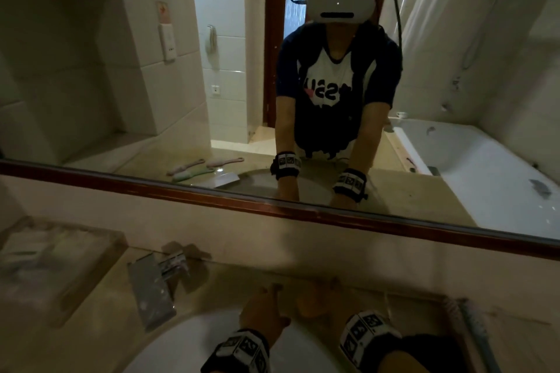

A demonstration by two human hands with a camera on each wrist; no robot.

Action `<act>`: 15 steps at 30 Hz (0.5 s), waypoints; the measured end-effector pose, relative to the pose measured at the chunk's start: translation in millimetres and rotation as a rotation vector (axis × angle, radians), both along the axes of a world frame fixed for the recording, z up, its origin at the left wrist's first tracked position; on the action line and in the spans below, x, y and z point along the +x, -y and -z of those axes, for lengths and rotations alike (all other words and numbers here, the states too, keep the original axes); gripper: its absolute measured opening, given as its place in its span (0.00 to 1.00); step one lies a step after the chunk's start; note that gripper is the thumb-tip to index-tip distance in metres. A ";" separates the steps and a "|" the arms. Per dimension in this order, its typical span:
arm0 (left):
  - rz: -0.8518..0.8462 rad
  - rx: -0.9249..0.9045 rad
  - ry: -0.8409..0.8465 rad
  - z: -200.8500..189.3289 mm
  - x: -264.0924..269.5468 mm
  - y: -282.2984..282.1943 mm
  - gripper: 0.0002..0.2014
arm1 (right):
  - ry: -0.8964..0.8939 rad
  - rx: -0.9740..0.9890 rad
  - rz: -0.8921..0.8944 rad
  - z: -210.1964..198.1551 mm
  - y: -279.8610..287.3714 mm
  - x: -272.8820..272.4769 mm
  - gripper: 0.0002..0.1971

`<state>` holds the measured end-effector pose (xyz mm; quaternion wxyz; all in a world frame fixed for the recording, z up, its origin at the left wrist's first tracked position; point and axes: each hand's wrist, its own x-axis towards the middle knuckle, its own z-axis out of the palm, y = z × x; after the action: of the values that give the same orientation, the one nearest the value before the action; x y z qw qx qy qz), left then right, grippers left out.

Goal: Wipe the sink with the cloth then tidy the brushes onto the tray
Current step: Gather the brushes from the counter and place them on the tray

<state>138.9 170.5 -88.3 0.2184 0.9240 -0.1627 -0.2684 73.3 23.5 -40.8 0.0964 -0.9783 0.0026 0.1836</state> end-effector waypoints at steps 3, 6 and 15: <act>0.066 0.002 -0.001 6.8 11.5 11.8 0.35 | -0.071 0.011 0.119 17.4 4.8 20.0 0.14; 0.097 0.019 -0.002 10.9 14.7 25.9 0.34 | -0.130 0.037 0.355 29.3 5.6 34.8 0.24; 0.163 0.008 0.011 33.2 17.5 49.4 0.28 | -0.210 0.042 0.332 38.0 14.2 42.9 0.22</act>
<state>156.4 121.1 -121.5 0.1911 0.9100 -0.2376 -0.2810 116.2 9.3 -78.7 0.1451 -0.9377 0.1699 0.2662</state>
